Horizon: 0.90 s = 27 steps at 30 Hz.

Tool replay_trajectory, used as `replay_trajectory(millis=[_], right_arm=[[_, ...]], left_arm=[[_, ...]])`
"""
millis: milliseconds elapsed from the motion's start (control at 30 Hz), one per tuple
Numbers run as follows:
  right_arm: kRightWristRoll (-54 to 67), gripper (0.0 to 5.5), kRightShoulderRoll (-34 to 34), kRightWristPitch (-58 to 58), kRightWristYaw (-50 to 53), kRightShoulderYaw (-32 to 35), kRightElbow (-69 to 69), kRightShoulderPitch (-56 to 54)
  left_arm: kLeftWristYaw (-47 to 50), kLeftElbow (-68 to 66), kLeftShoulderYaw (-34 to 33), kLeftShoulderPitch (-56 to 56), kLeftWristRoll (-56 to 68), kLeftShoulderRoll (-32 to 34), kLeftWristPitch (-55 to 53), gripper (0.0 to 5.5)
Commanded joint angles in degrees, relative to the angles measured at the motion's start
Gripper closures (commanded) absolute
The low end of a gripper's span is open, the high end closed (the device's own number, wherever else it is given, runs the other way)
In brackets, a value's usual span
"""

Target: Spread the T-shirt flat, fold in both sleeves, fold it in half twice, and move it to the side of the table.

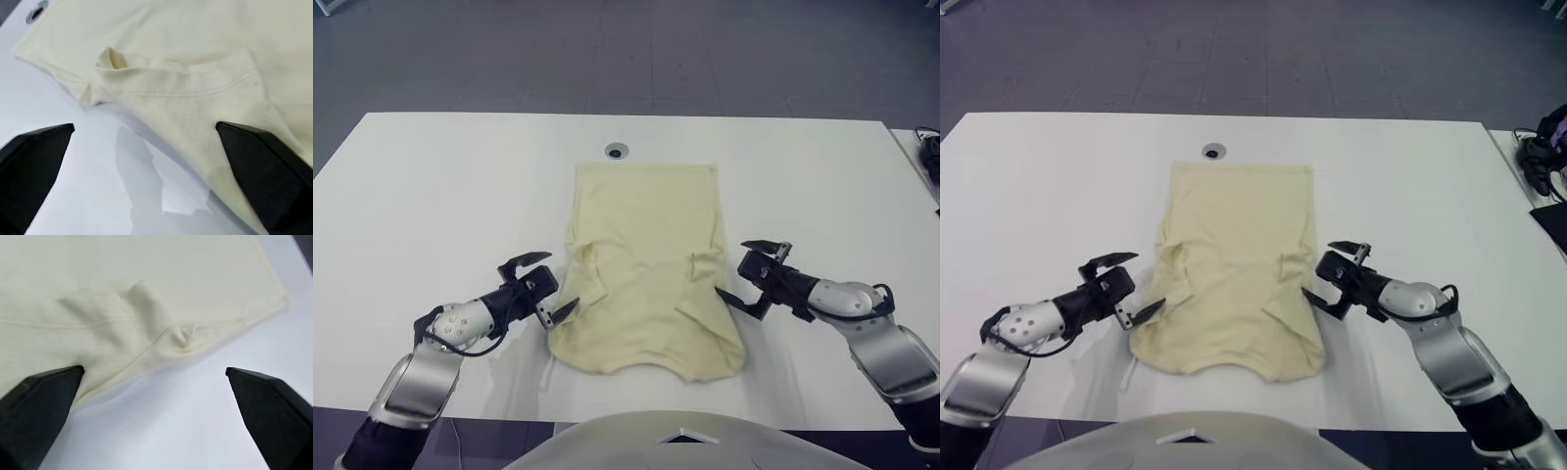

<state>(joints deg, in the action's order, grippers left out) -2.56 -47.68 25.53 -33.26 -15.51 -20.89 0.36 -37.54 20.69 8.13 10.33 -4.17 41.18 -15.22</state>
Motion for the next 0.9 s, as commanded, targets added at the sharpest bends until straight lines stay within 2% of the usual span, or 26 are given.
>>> replay_trajectory(millis=[33,200,267,333,433,633,767,900], right_arm=[[-7.5,0.10,6.1,-6.0,2.9,-5.3,18.8,-10.0],[-11.5,0.10,16.1,-15.5,8.8,-6.7,48.0,-28.2],[-10.7,0.10,17.9,-17.2,9.6,-5.3,53.7,-32.0],[-8.9,0.10,18.2,-17.6,9.3,-3.4,53.7,-32.8],[-4.1,0.10,16.9,-14.1,7.1,1.7,44.8,-29.1],[3.7,0.10,12.2,-1.7,4.2,14.8,13.8,-13.7],[2.7,0.10,5.5,-2.1,0.5,19.8,3.7,-3.5],[-1.9,0.10,-1.3,-10.7,-3.1,19.9,3.3,4.0]], left_arm=[[0.8,-13.6,6.5,-8.7,-5.1,-3.9,0.4,0.12],[3.6,-30.5,9.2,-25.2,-6.2,-11.3,1.9,0.12],[4.0,-34.6,9.5,-28.7,-6.9,-11.3,3.9,0.12],[3.9,-35.0,9.0,-29.6,-7.0,-10.3,5.6,0.12],[3.2,-30.3,6.6,-27.6,-5.6,-8.1,8.5,0.12],[2.2,-14.7,-1.6,-17.0,0.2,-4.7,16.0,0.12],[0.4,-9.8,-6.1,-11.8,2.4,-1.7,19.7,0.12],[-1.8,-9.1,-6.6,-7.1,1.1,1.3,23.4,0.12]])
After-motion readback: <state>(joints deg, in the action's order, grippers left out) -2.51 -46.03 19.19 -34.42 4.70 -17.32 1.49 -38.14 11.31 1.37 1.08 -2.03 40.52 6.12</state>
